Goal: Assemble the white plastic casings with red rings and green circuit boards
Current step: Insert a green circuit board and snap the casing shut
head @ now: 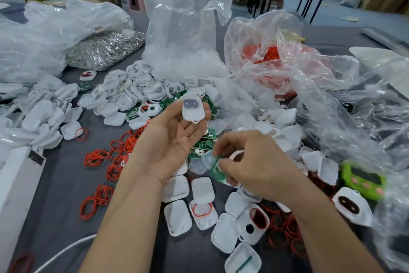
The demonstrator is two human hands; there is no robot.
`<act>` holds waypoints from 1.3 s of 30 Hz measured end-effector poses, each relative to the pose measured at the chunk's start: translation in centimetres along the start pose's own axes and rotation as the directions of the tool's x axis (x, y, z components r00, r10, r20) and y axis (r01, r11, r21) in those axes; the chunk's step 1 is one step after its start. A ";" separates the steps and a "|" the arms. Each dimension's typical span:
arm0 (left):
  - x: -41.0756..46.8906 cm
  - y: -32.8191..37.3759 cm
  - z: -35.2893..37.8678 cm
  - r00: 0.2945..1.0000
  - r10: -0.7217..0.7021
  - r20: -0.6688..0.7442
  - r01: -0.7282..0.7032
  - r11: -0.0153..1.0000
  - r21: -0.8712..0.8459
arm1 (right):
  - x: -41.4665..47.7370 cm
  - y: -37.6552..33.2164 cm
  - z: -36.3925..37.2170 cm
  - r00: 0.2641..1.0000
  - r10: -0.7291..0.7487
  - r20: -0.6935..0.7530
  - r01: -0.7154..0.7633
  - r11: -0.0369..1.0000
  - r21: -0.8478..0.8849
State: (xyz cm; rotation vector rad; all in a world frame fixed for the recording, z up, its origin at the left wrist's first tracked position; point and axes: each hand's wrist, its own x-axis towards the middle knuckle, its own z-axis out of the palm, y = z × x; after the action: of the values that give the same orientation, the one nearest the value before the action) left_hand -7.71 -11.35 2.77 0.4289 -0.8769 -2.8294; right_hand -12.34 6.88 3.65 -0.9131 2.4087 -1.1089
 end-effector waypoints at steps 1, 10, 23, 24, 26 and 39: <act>0.0 0.0 0.0 1.000 0.000 -0.001 0.000 1.000 -0.006 | -0.2 -0.1 0.2 0.999 0.010 0.050 -0.004 0.994 -0.107; -0.1 -0.4 0.0 1.000 -0.020 0.006 0.021 0.999 -0.036 | 0.9 0.3 0.0 0.989 0.136 -0.054 -0.145 0.895 -0.421; 0.0 -0.5 -0.2 1.000 -0.011 0.013 0.011 1.000 -0.019 | 1.8 -0.2 0.9 0.994 0.095 -0.053 -0.109 0.877 -0.469; 0.0 -0.5 -0.2 1.000 -0.013 0.014 0.013 1.000 -0.018 | 1.8 -0.2 0.9 0.993 0.097 -0.060 -0.114 0.874 -0.472; 0.0 -0.6 -0.2 1.000 -0.019 0.015 0.019 1.000 -0.019 | 1.8 -0.3 1.1 0.991 0.108 -0.081 -0.133 0.879 -0.458; 0.1 -0.9 -0.5 0.999 -0.028 0.041 0.029 1.000 -0.012 | 1.0 -0.8 1.7 0.987 0.096 -0.125 -0.145 0.865 -0.479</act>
State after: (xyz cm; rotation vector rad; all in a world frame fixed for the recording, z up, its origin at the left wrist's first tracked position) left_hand -7.70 -10.85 1.84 0.3864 -0.8667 -2.8780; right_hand -11.82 4.88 3.10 -0.8454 2.8469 -0.5070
